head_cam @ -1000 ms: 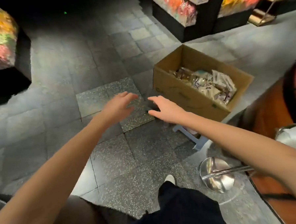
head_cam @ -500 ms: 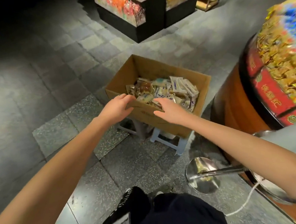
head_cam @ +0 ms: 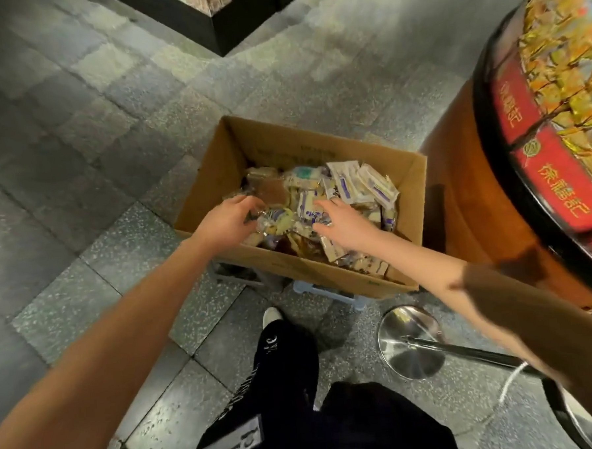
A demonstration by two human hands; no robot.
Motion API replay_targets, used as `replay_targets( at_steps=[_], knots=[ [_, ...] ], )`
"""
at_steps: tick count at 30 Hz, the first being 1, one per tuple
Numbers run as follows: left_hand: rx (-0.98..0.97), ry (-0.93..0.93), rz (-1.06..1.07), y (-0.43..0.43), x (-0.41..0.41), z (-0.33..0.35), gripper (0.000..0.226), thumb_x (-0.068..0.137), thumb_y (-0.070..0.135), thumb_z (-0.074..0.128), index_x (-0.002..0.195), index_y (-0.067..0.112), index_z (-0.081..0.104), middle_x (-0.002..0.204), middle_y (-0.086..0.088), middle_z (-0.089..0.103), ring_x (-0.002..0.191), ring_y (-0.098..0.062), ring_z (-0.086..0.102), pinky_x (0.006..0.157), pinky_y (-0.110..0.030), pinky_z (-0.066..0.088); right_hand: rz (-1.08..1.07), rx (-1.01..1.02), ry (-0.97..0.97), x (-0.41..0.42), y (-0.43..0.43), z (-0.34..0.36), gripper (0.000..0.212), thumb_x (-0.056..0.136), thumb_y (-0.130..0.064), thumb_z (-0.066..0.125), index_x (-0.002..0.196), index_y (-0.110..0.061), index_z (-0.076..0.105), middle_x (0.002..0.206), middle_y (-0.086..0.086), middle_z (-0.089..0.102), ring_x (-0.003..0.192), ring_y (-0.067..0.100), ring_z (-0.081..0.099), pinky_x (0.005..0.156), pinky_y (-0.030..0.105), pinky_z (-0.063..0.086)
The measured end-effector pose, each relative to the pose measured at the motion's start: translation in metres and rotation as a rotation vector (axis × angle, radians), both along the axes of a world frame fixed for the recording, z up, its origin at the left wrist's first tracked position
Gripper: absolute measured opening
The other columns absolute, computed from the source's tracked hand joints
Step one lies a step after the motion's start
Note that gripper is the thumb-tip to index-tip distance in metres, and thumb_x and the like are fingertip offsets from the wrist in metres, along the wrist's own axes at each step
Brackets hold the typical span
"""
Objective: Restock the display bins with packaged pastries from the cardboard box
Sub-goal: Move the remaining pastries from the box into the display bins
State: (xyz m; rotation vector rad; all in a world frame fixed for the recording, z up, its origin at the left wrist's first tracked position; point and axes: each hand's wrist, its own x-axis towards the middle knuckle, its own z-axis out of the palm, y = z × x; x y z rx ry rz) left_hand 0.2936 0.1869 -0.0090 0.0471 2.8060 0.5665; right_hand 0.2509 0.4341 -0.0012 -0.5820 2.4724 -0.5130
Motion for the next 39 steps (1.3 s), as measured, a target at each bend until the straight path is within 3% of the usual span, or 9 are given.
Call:
replay_targets(
  at_steps=[7,18,23,28,33,39],
  knots=[
    [0.005,-0.108,-0.067,-0.054,-0.078,-0.041,0.041,0.096,0.023,0.059,0.136,0.023,0.050,0.136,-0.002,0.052,0.120,-0.024,0.054,0.095,-0.039,0.048,0.029,0.074,-0.029,-0.062,-0.040,-0.034,0.058,0.101,-0.034,0.049,0.151,-0.016,0.028,0.150,0.010,0.037,0.131,0.027,0.045,0.104,0.035,0.040],
    [0.055,-0.280,-0.028,-0.077,-0.120,-0.124,0.040,0.093,0.021,0.061,0.133,0.020,0.053,0.135,-0.005,0.053,0.121,-0.026,0.052,0.095,-0.038,0.047,0.075,0.043,-0.160,-0.120,-0.079,-0.115,0.058,0.100,-0.030,0.050,0.152,-0.015,0.028,0.152,0.010,0.034,0.132,0.027,0.044,0.102,0.037,0.040],
    [0.034,-0.406,0.062,-0.085,-0.121,-0.166,0.047,0.094,0.026,0.062,0.138,0.021,0.047,0.133,-0.009,0.055,0.118,-0.028,0.054,0.097,-0.044,0.049,0.153,0.028,-0.212,-0.142,-0.097,-0.159,0.059,0.100,-0.031,0.050,0.153,-0.019,0.027,0.153,0.008,0.033,0.132,0.027,0.044,0.103,0.037,0.041],
    [0.047,-0.499,0.131,-0.088,-0.129,-0.201,0.055,0.094,0.027,0.063,0.144,0.018,0.042,0.131,-0.014,0.056,0.109,-0.028,0.059,0.089,-0.037,0.050,0.218,-0.006,-0.180,-0.168,-0.118,-0.201,0.058,0.098,-0.031,0.053,0.150,-0.016,0.032,0.144,0.009,0.043,0.121,0.025,0.054,0.101,0.038,0.047],
    [0.053,-0.669,0.129,-0.089,-0.130,-0.231,0.067,0.093,0.036,0.064,0.149,0.022,0.030,0.129,-0.015,0.057,0.112,-0.030,0.057,0.094,-0.043,0.048,0.321,0.001,-0.194,-0.175,-0.129,-0.242,0.053,0.099,-0.029,0.052,0.148,-0.020,0.035,0.135,0.008,0.048,0.108,0.024,0.058,0.087,0.039,0.053],
    [0.089,-0.850,0.180,-0.097,-0.126,-0.258,0.081,0.089,0.051,0.064,0.153,0.025,0.021,0.145,-0.015,0.046,0.126,-0.032,0.049,0.093,-0.034,0.040,0.417,-0.070,-0.157,-0.183,-0.134,-0.281,0.050,0.098,-0.024,0.054,0.146,-0.026,0.040,0.132,0.009,0.056,0.117,0.026,0.050,0.091,0.036,0.044]
  ],
)
